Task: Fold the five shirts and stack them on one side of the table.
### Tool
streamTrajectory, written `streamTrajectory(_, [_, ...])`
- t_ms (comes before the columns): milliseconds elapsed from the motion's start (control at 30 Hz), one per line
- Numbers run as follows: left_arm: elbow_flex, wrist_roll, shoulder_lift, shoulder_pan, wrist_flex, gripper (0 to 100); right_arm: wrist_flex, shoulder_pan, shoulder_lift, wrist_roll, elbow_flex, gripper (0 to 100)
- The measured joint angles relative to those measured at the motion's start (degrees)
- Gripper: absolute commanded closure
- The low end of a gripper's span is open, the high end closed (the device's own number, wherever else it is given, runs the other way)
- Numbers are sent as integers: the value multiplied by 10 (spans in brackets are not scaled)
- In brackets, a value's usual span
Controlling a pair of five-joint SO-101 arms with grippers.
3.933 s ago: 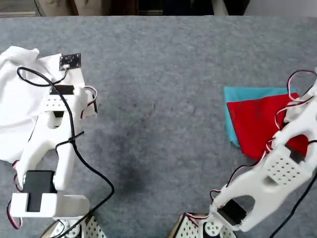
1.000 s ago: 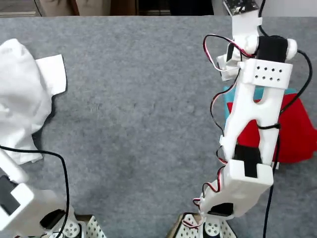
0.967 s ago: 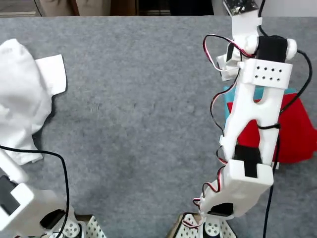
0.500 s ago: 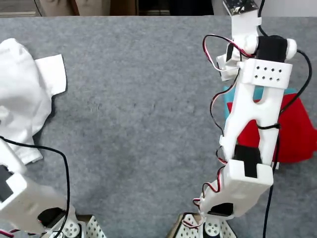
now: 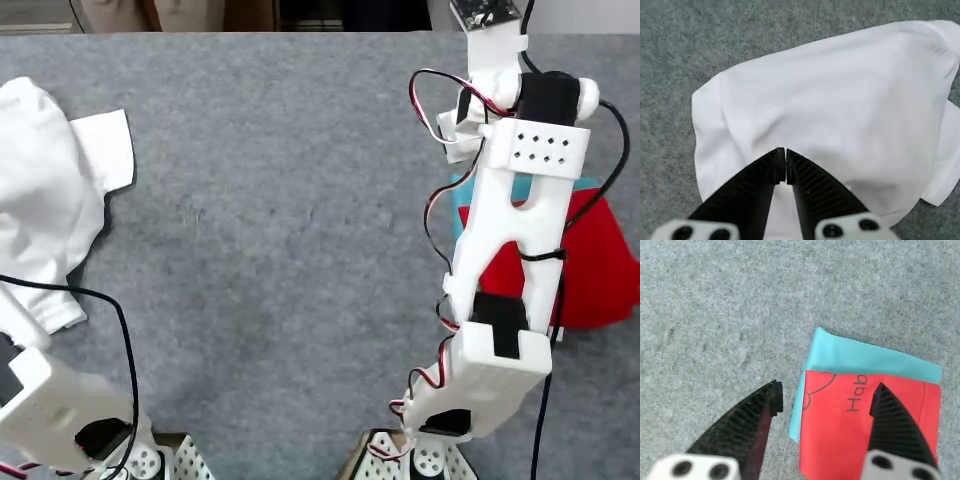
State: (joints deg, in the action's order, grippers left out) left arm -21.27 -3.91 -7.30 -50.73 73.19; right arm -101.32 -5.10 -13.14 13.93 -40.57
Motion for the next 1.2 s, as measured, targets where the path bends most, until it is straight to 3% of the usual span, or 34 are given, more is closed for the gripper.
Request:
streamTrajectory(200, [-79,-18,-4,-4,129,786,0,0,0,0,0,710])
streamTrajectory(333, [-66,-20,-10,-32,141,811,0,0,0,0,13,710])
streamTrajectory(700, [-4,-21,-92,-63,57,982,0,0,0,0,58,710])
streamTrajectory(900, [-5,-20,-94,-52,57,980,0,0,0,0,58,710])
streamTrajectory(1200, [-127,-20,-94,-42,146,980,0,-20,20,0,58,729])
